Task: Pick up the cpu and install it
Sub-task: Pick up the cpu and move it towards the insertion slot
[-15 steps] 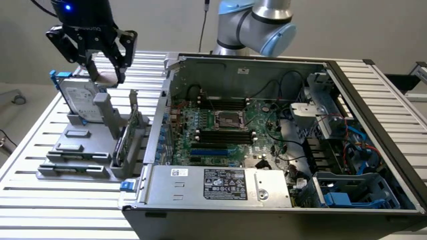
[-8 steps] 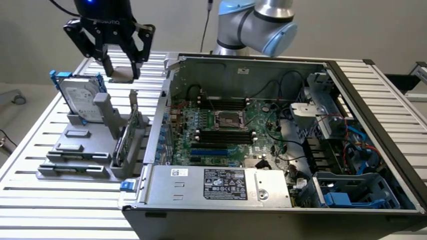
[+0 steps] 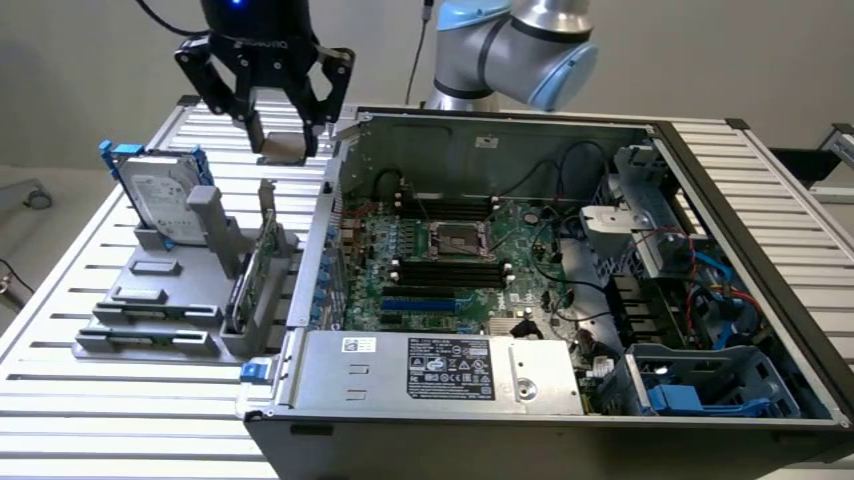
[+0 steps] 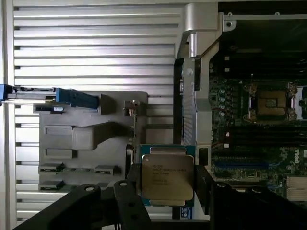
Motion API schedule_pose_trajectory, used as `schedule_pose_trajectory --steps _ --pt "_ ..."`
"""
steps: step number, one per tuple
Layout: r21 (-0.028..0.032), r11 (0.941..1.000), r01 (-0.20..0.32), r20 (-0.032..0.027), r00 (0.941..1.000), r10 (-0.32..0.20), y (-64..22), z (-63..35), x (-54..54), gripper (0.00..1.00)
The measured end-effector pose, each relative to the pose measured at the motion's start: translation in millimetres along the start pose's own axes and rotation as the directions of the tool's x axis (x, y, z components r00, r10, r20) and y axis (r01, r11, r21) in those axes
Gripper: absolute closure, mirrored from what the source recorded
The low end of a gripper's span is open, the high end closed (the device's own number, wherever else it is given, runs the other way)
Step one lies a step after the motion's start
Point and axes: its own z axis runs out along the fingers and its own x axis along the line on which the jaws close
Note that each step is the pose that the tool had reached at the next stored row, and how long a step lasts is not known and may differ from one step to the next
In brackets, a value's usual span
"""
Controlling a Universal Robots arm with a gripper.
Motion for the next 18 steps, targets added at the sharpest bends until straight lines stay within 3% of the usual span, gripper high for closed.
schedule_pose_trajectory --steps 10,18 --pt "-0.0119 0.9999 0.001 -0.0002 1.0000 -0.001 0.6 -1.5 -45.5 0.45" --pt "-0.0123 0.9999 0.000 -0.0014 1.0000 0.000 7.5 5.6 -81.9 0.45"
